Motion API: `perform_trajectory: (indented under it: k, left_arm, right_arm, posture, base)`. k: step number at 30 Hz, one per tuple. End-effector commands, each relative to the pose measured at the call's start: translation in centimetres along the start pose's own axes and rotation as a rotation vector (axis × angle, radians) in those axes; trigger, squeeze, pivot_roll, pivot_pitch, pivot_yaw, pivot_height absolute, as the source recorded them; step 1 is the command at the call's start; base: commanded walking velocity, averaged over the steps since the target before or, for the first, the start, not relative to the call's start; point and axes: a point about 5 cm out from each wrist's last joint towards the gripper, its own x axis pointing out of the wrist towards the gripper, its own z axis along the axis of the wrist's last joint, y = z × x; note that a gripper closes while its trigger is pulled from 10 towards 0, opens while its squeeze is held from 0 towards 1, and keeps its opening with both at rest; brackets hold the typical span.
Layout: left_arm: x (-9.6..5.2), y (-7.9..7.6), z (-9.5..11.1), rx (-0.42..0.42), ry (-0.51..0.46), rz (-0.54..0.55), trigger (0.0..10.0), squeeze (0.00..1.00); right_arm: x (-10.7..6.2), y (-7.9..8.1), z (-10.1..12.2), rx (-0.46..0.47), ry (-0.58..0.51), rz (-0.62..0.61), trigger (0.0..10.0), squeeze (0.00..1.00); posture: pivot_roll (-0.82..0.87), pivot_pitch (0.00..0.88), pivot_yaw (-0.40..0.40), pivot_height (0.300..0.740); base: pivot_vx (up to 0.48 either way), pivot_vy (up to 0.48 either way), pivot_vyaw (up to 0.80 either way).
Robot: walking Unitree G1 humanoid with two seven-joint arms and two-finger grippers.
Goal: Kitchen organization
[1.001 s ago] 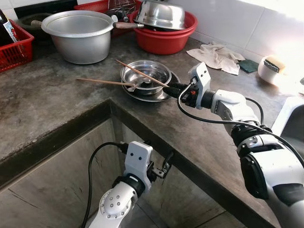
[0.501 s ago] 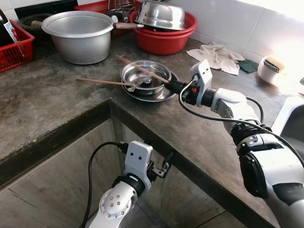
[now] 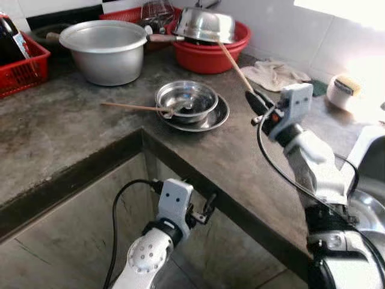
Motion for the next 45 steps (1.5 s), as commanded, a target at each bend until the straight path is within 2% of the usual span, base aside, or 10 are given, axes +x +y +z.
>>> perform_trajectory:
  k: [1,5,6,7,17,23,27,28,34,45]
  left_arm:
    - [0.3,-0.1,0.1,-0.002,-0.018,-0.006,10.0,0.00]
    - [0.3,0.7,0.4,-0.010,-0.040,0.024,10.0,0.00]
    - [0.3,0.7,0.4,-0.010,-0.040,0.024,10.0,0.00]
    - [0.2,1.2,0.7,0.002,-0.056,0.041,10.0,0.00]
    - [-0.2,1.4,1.0,-0.007,-0.074,0.068,10.0,0.00]
    - [-0.2,1.6,1.2,-0.006,-0.084,0.073,10.0,0.00]
    - [-0.2,1.9,1.7,-0.010,-0.104,0.083,10.0,0.00]
    - [-0.2,1.9,1.8,-0.010,-0.108,0.084,10.0,0.00]
    - [-0.1,2.0,1.9,-0.009,-0.114,0.081,10.0,0.00]
    - [0.1,2.0,1.8,-0.002,-0.106,0.073,10.0,0.00]
  right_arm:
    - [-0.7,0.2,1.3,-0.033,-0.038,-0.049,0.0,0.00]
    - [-3.2,1.5,1.6,-0.051,-0.045,-0.162,0.0,0.00]
    - [-3.2,1.5,1.6,-0.051,-0.045,-0.162,0.0,0.00]
    - [-5.1,2.3,1.1,-0.084,-0.009,-0.214,0.0,0.00]
    - [-9.9,3.8,-1.0,-0.081,0.138,-0.362,0.0,0.00]
    - [-10.5,4.0,-0.5,-0.104,0.139,-0.398,0.0,0.00]
    - [-10.7,4.7,-0.2,-0.112,0.139,-0.353,0.0,0.00]
    - [-10.6,4.9,-0.2,-0.107,0.136,-0.340,10.0,0.00]
    - [-10.2,5.0,-0.2,-0.104,0.133,-0.348,10.0,0.00]
    - [-10.1,5.0,-0.7,-0.066,0.152,-0.364,10.0,0.00]
  posture:
    - [0.07,0.063,-0.073,0.740]
    - [0.06,0.049,-0.067,0.740]
    - [0.06,0.049,-0.067,0.740]
    - [0.06,0.039,-0.064,0.740]
    - [0.05,0.027,-0.055,0.740]
    - [0.05,0.027,-0.049,0.740]
    - [0.04,0.028,-0.045,0.740]
    - [0.04,0.028,-0.042,0.740]
    - [0.05,0.027,-0.039,0.740]
    - [0.05,0.027,-0.036,0.740]
  base:
    - [0.000,0.000,0.00]
    - [0.000,0.000,0.00]
    - [0.000,0.000,0.00]
    - [0.000,0.000,0.00]
    - [0.000,0.000,0.00]
    - [0.000,0.000,0.00]
    - [0.000,0.000,0.00]
    - [0.000,0.000,0.00]
    - [0.000,0.000,0.00]
    - [0.000,0.429,-0.75]
